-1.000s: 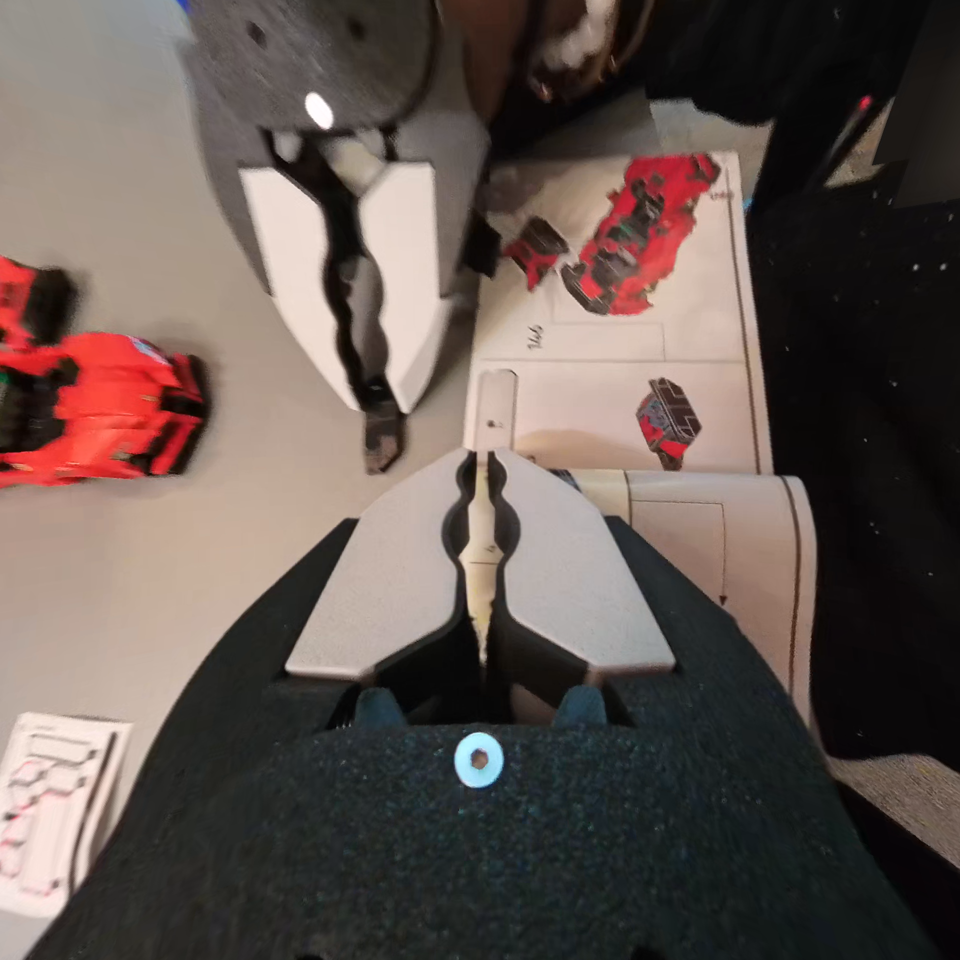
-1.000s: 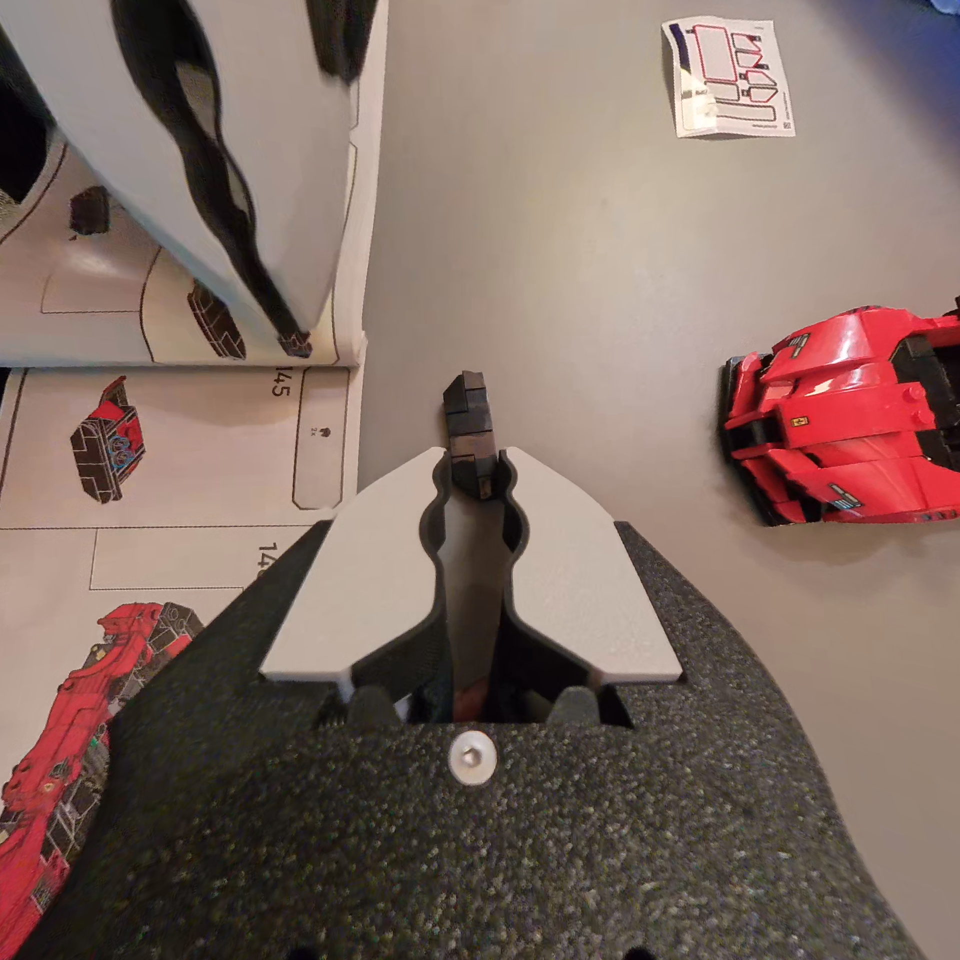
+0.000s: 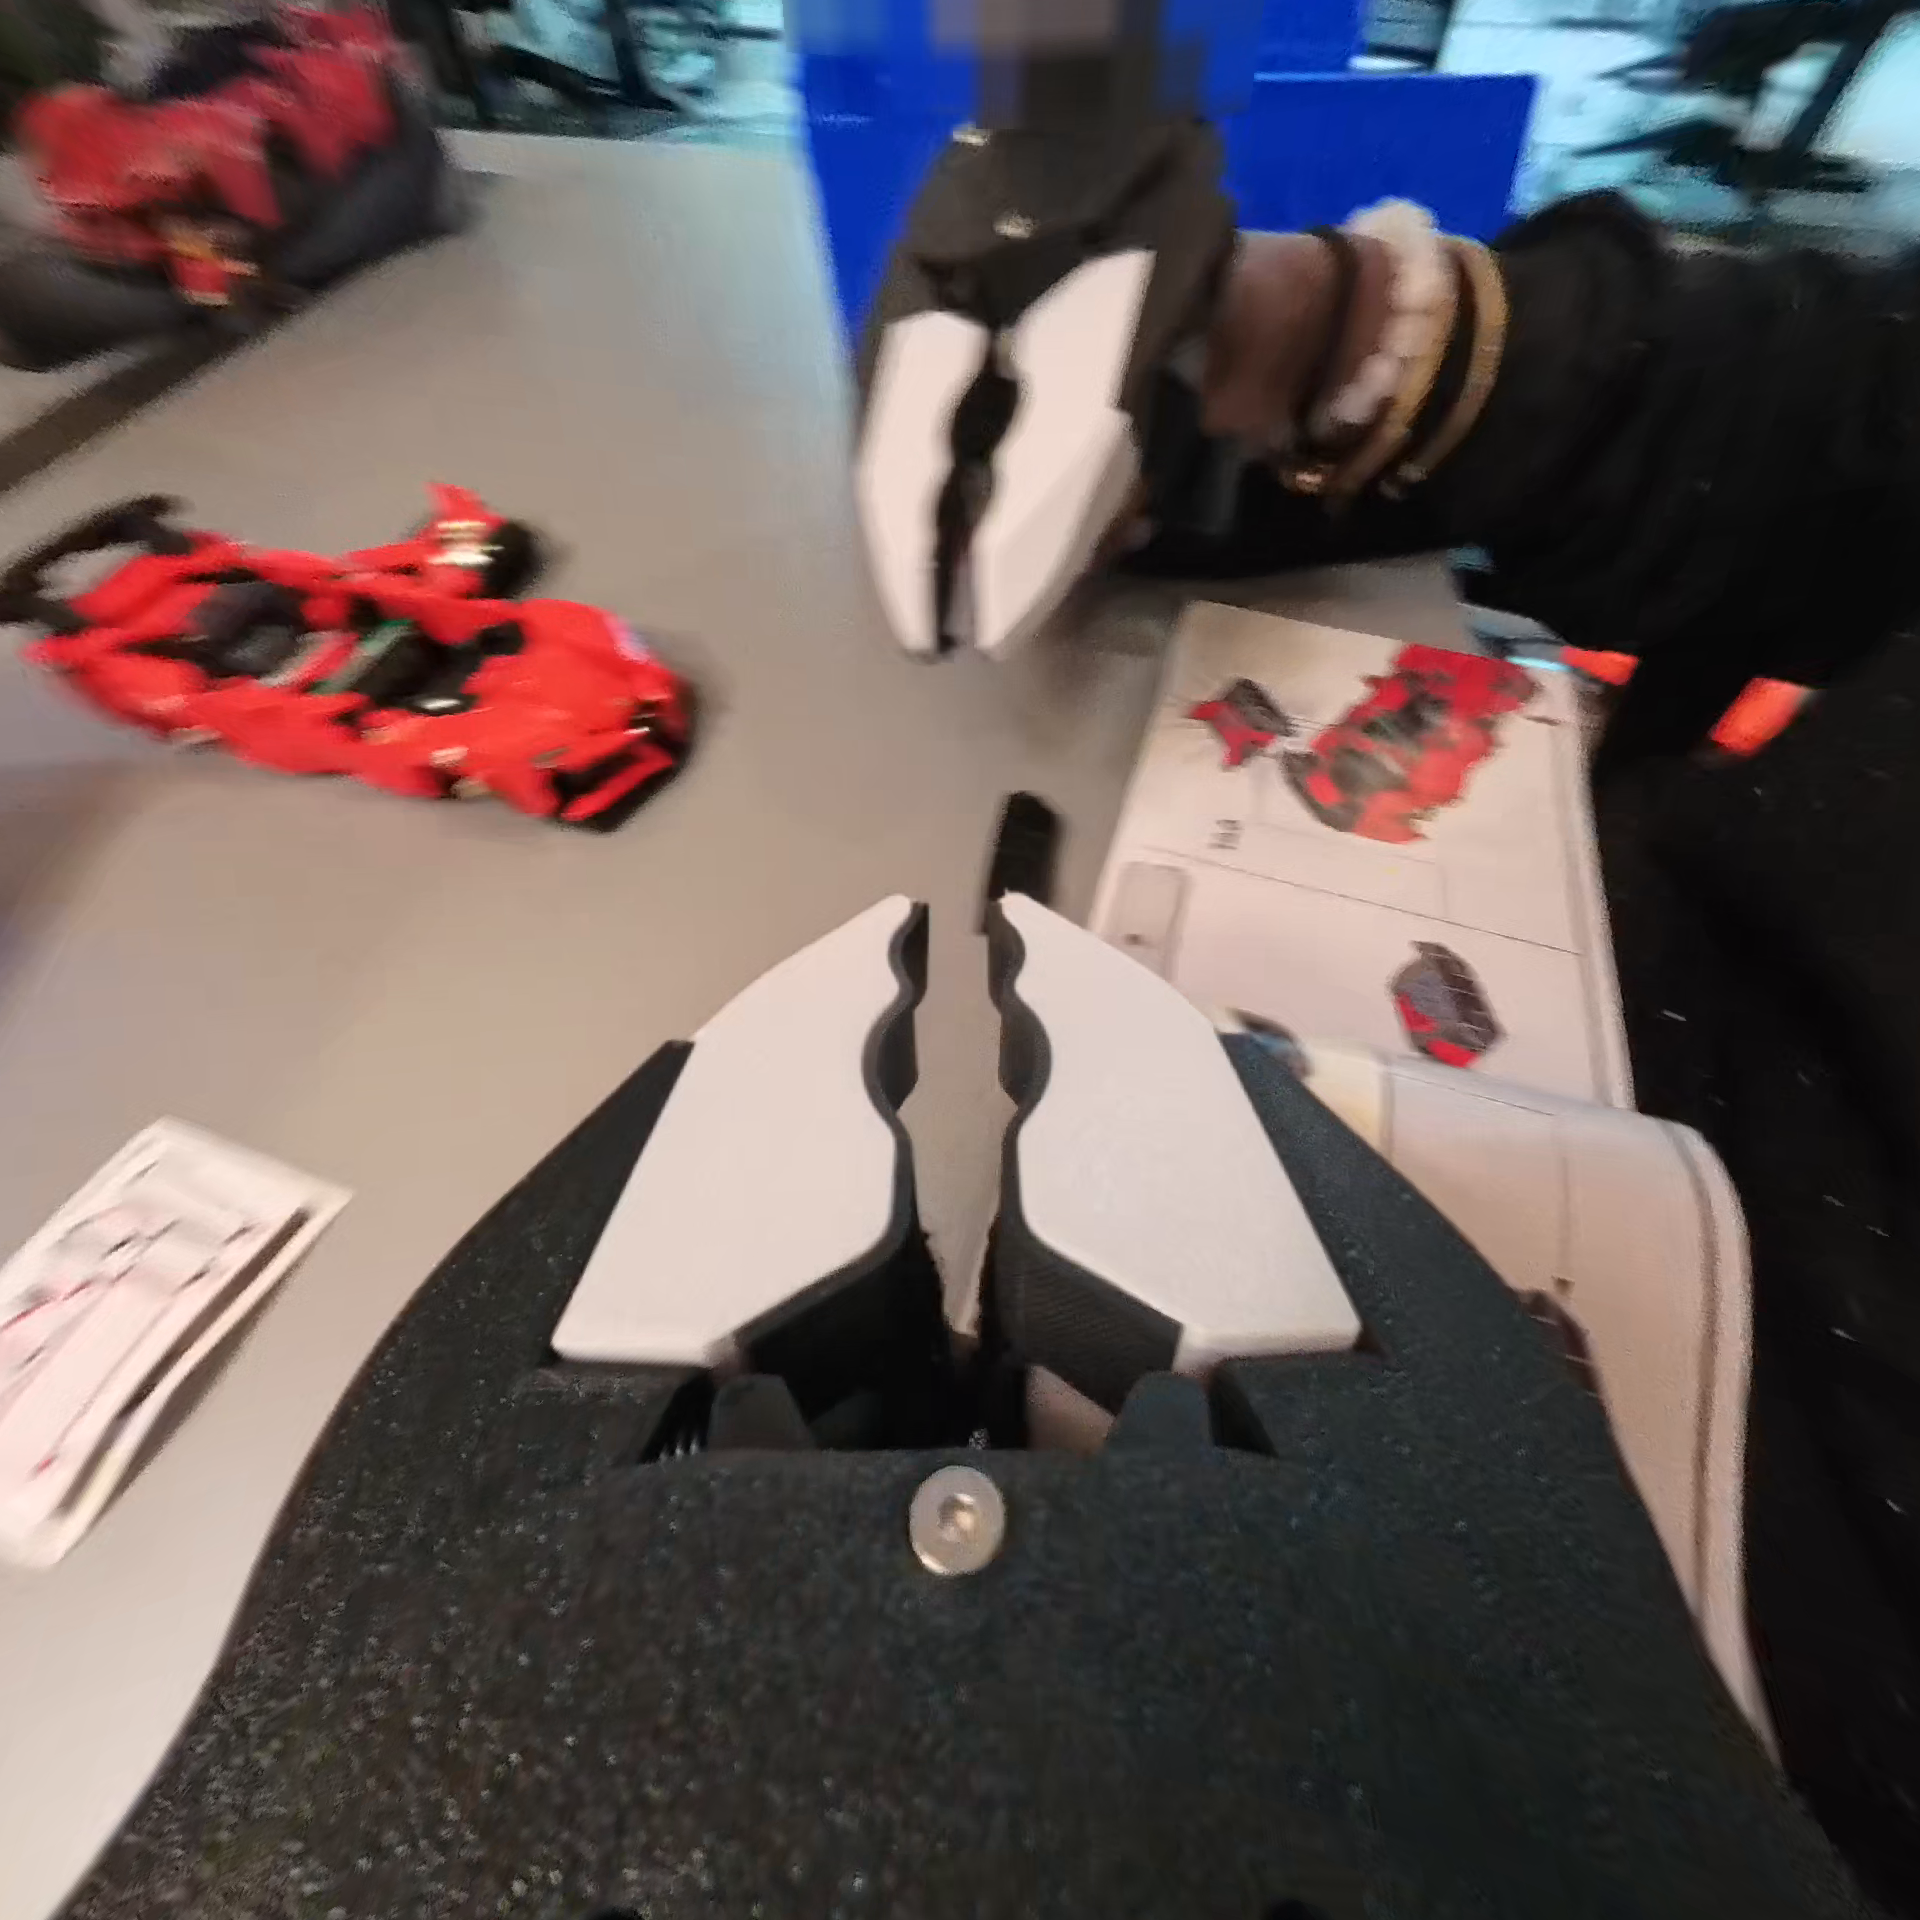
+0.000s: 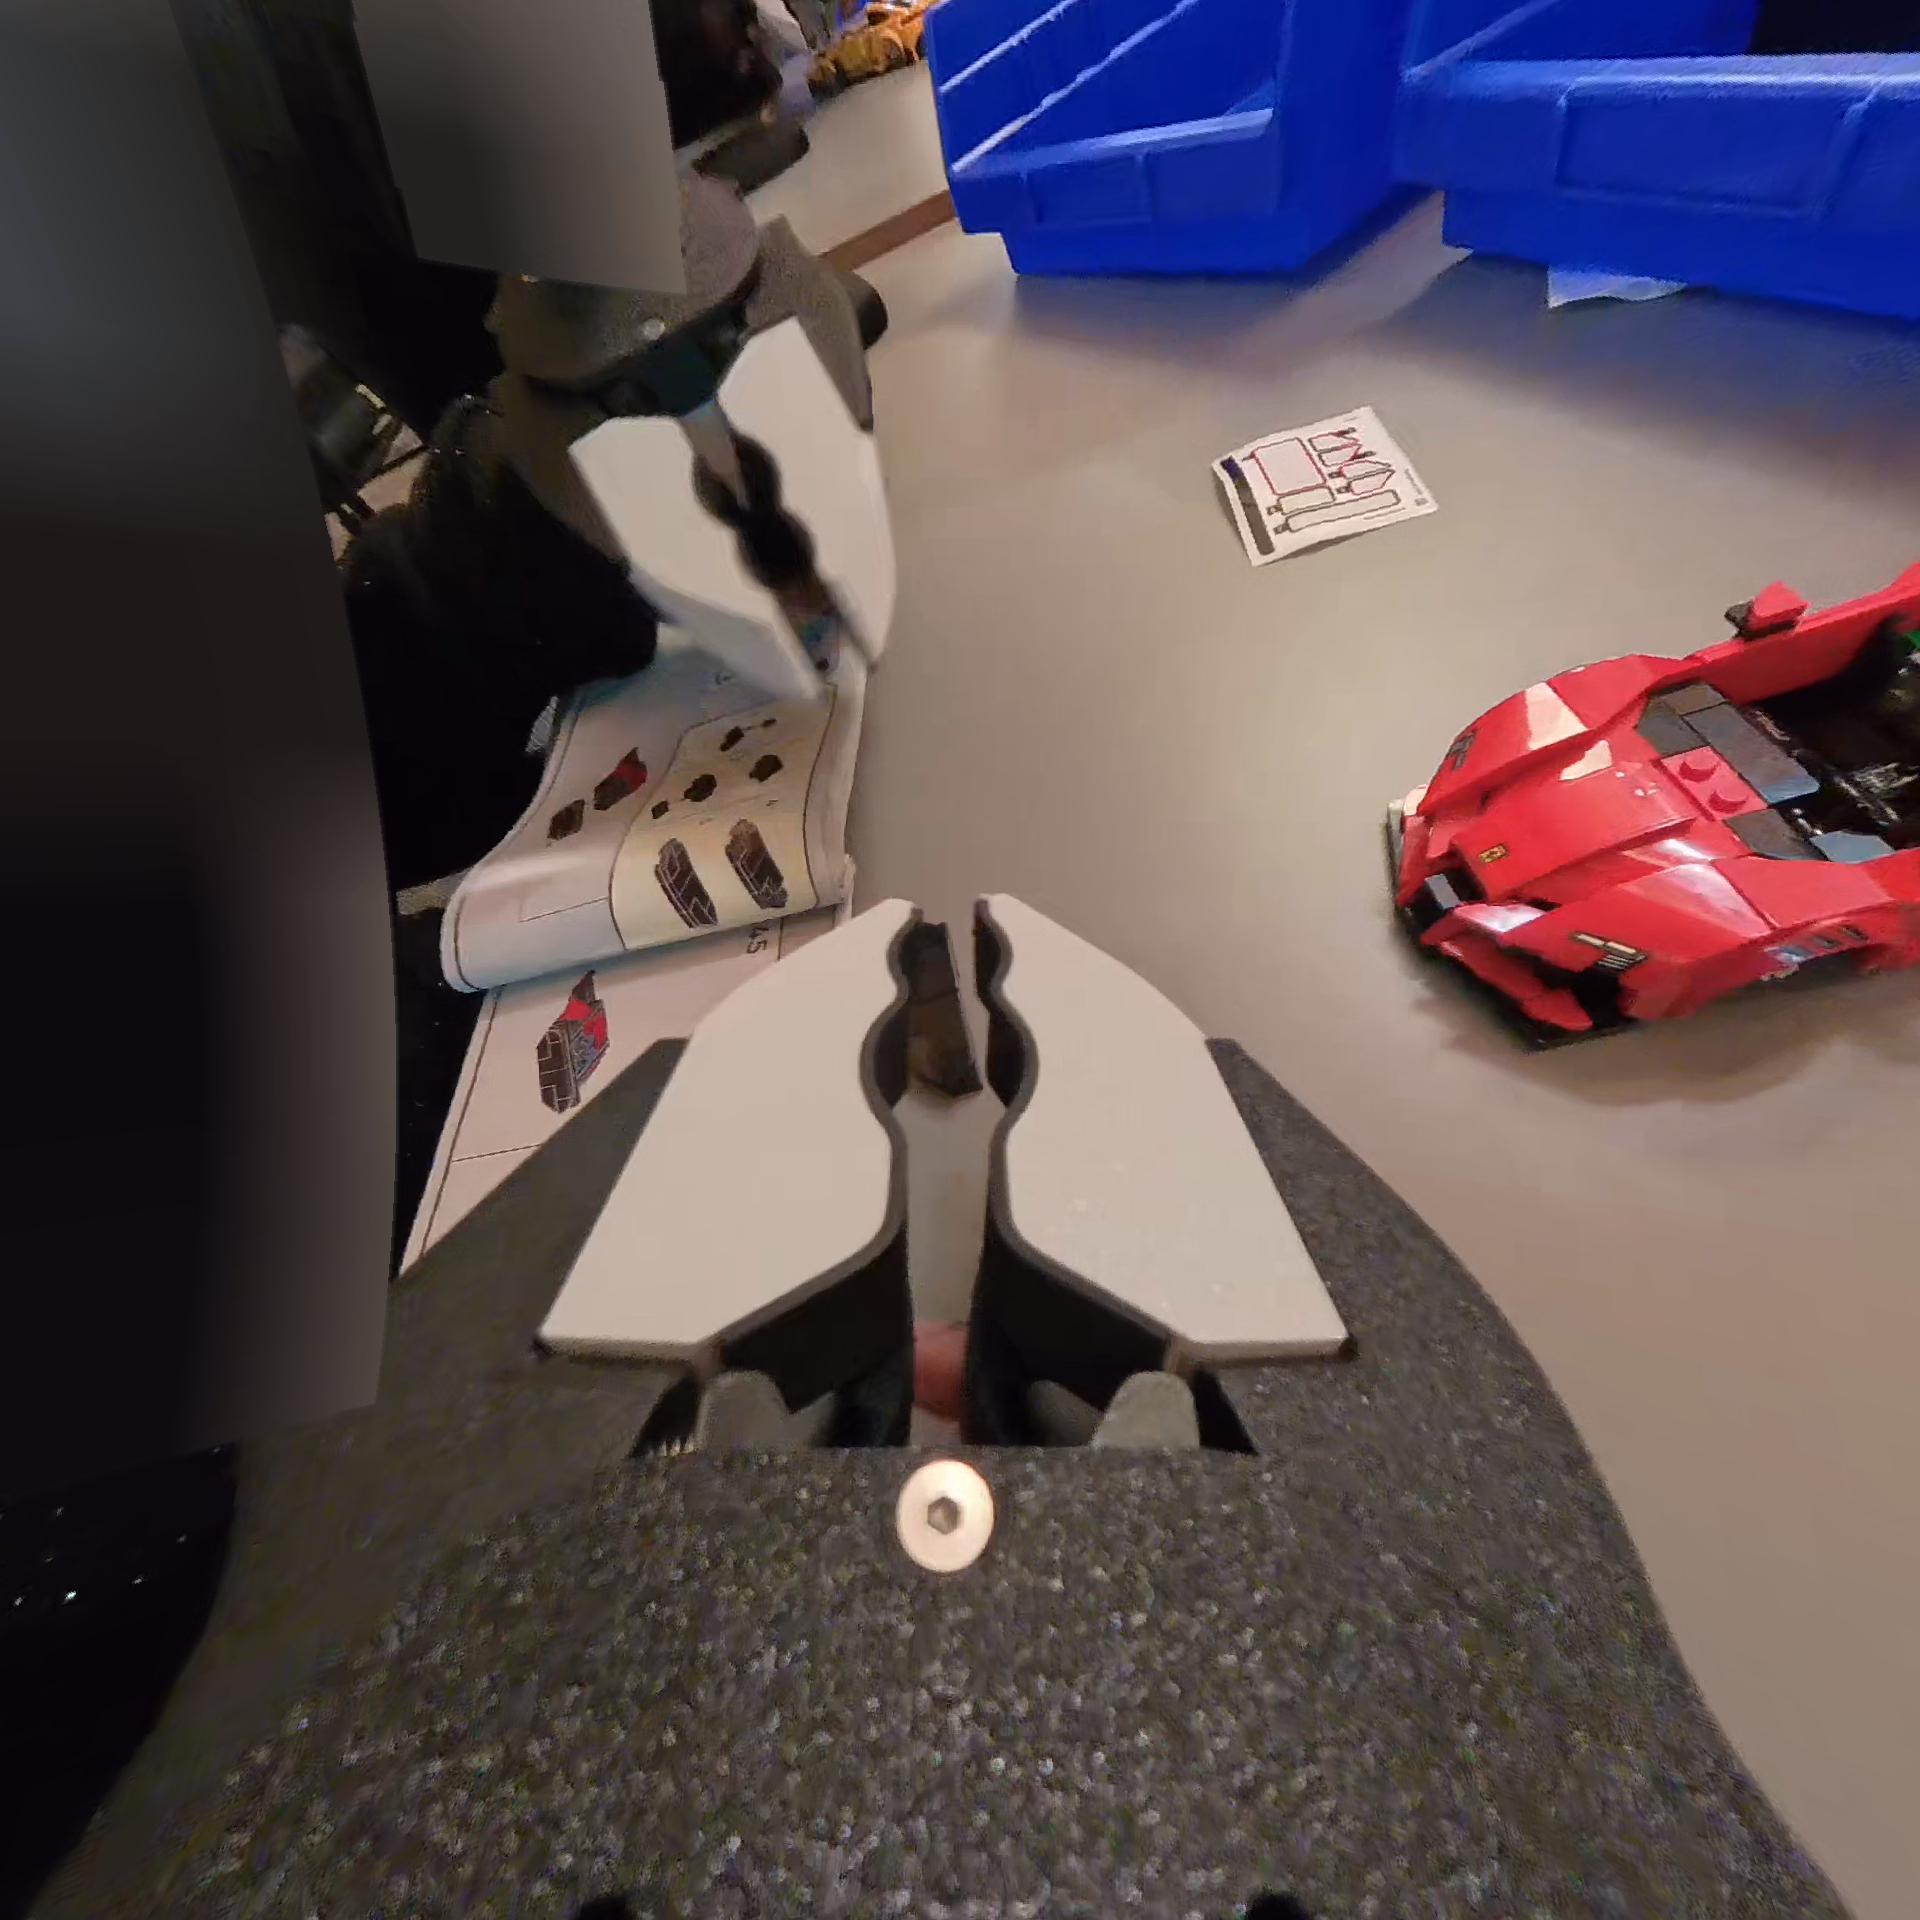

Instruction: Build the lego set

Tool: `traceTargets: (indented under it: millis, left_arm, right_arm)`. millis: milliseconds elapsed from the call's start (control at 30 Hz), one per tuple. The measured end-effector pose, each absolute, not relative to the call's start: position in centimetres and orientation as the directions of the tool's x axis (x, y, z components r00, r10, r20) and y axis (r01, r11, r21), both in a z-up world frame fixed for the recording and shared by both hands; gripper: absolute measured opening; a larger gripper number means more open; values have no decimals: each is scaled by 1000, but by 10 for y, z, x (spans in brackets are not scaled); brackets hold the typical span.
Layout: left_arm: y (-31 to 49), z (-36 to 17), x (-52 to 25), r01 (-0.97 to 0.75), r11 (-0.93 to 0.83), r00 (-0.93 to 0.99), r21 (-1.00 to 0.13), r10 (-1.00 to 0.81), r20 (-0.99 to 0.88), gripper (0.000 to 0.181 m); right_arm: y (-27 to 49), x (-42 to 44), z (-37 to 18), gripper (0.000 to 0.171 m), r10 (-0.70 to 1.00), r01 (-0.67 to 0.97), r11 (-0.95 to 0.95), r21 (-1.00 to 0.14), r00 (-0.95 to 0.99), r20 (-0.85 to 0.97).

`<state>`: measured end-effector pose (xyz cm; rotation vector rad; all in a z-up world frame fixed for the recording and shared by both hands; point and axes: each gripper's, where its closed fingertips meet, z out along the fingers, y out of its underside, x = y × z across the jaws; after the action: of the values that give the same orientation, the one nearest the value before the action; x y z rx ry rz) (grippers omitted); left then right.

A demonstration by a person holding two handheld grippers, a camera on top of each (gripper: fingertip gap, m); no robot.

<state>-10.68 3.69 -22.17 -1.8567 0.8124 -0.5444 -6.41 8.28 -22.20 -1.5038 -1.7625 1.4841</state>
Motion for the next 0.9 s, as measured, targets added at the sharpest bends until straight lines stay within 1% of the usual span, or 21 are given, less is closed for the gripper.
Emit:
traceTargets:
  millis: [67, 100, 200, 267, 333, 467, 600, 667, 733, 833, 900]
  left_arm:
    - [41, -217, -130, -301, -288, 759, -909, -650, -46, 6]
    - [40, -217, -136, -328, -292, 773, -899, -629, -77, 4]
    - [30, -226, -130, -433, -298, 731, -851, -669, -138, 1]
    - [33, -235, -120, -492, -304, 701, -816, -695, -164, 0]
    - [37, -243, -107, -539, -324, 660, -778, -735, -152, 0]
    - [52, -253, -90, -604, -332, 592, -724, -796, -129, 0]
    - [60, -260, -80, -594, -348, 568, -725, -820, -71, 0]
    - [60, -268, -77, -608, -359, 555, -708, -830, -55, 1]
    - [60, -269, -74, -593, -361, 552, -720, -833, -37, 0]
    - [63, -268, -82, -606, -367, 581, -706, -810, -77, 0]
    - [64, -258, -91, -592, -345, 609, -728, -784, -123, 2]
  right_arm:
    - [80, -64, -222, 0, 883, 464, -107, -879, -363, -299]
    - [78, -64, -224, 0, 892, 465, -63, -883, -370, -258]
    - [69, -65, -244, 0, 909, 511, 129, -850, -403, -104]
    - [67, -66, -257, 0, 910, 565, 189, -803, -407, -73]
    - [66, -66, -260, 0, 911, 583, 192, -790, -405, -78]
    - [70, -64, -254, 0, 916, 576, 149, -804, -387, -107]
    - [69, -64, -259, 0, 914, 596, 156, -788, -390, -115]
    - [69, -63, -264, 0, 912, 616, 174, -769, -395, -110]
    - [68, -64, -269, 0, 914, 630, 195, -752, -395, -94]
    - [70, -65, -268, 0, 919, 621, 195, -759, -387, -80]
    - [72, -68, -259, 0, 922, 575, 172, -800, -380, -75]
